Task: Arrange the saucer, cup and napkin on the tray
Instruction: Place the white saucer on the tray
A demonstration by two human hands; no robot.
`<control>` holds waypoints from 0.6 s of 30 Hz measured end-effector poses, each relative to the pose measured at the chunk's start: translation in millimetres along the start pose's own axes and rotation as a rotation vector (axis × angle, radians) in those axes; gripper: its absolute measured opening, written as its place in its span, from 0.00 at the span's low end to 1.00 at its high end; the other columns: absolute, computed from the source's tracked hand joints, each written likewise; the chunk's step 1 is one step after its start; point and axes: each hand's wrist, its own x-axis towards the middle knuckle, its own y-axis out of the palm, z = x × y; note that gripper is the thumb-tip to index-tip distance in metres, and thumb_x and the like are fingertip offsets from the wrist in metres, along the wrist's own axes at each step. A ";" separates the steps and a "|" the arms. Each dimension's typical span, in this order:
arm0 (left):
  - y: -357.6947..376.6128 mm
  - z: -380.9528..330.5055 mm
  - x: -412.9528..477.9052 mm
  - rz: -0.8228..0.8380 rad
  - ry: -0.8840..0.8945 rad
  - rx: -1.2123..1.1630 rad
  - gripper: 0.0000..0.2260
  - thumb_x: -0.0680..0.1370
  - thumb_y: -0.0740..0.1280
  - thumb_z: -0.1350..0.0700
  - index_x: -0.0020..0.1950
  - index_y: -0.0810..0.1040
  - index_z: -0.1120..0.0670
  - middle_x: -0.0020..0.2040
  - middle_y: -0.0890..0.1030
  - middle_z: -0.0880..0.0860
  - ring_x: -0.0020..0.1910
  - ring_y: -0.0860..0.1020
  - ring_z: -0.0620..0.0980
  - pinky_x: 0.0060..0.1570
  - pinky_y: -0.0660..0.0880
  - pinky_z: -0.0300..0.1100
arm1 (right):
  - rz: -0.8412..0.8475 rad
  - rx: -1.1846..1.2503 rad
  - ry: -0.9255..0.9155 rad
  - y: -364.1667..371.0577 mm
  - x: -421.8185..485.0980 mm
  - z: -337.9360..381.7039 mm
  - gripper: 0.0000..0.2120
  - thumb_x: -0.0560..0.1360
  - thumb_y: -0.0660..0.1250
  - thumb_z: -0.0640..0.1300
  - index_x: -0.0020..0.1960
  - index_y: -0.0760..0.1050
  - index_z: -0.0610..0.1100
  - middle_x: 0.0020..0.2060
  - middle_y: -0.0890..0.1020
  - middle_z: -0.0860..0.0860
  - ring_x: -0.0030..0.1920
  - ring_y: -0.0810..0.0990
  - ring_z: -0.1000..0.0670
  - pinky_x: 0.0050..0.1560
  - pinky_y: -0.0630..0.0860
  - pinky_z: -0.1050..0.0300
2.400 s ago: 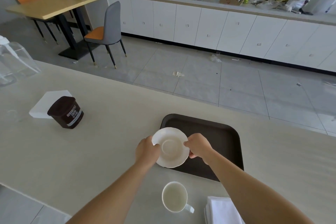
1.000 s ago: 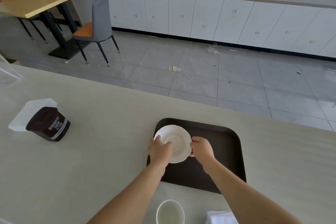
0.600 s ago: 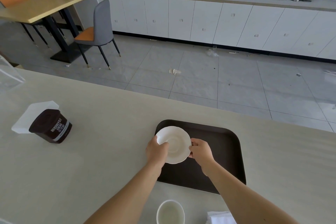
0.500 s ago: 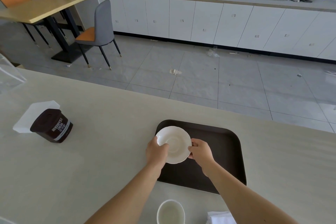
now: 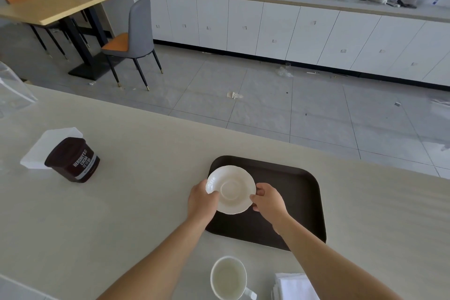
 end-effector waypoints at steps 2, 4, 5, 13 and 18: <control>-5.7 8.9 -2.4 -0.002 0.065 0.102 0.09 0.70 0.62 0.60 0.37 0.69 0.44 0.39 0.73 0.42 0.40 0.71 0.48 0.35 0.66 0.36 | -0.035 -0.056 -0.036 -1.5 -6.8 -2.1 0.16 0.77 0.68 0.41 0.64 0.75 0.47 0.47 0.81 0.52 0.47 0.83 0.48 0.52 0.83 0.48; -10.6 24.6 -4.5 -0.009 0.091 0.241 0.08 0.73 0.63 0.58 0.50 0.76 0.51 0.52 0.74 0.47 0.54 0.72 0.52 0.48 0.66 0.40 | -0.056 -0.080 -0.063 -2.7 -14.7 -2.9 0.15 0.77 0.68 0.42 0.63 0.76 0.47 0.45 0.82 0.52 0.46 0.83 0.48 0.51 0.83 0.49; -12.8 34.0 -4.8 -0.006 0.108 0.316 0.14 0.74 0.62 0.58 0.58 0.75 0.55 0.58 0.75 0.51 0.60 0.72 0.54 0.53 0.65 0.42 | -0.059 -0.088 -0.079 -3.6 -19.2 -3.2 0.14 0.78 0.67 0.42 0.63 0.76 0.47 0.44 0.82 0.52 0.45 0.83 0.49 0.51 0.83 0.51; -38.0 108.0 -17.5 0.017 0.146 0.911 0.24 0.81 0.54 0.47 0.77 0.58 0.47 0.78 0.58 0.55 0.78 0.52 0.58 0.72 0.54 0.66 | 0.001 -0.137 -0.137 -4.2 -69.2 -17.9 0.10 0.78 0.66 0.43 0.59 0.80 0.47 0.41 0.82 0.54 0.42 0.84 0.50 0.42 0.79 0.60; -29.3 133.3 -28.0 0.035 0.141 0.969 0.28 0.81 0.47 0.40 0.80 0.46 0.44 0.81 0.44 0.57 0.79 0.41 0.60 0.72 0.44 0.69 | 0.063 -0.114 -0.120 -2.9 -104.9 -29.9 0.07 0.77 0.68 0.45 0.53 0.82 0.51 0.39 0.85 0.53 0.40 0.84 0.52 0.50 0.82 0.52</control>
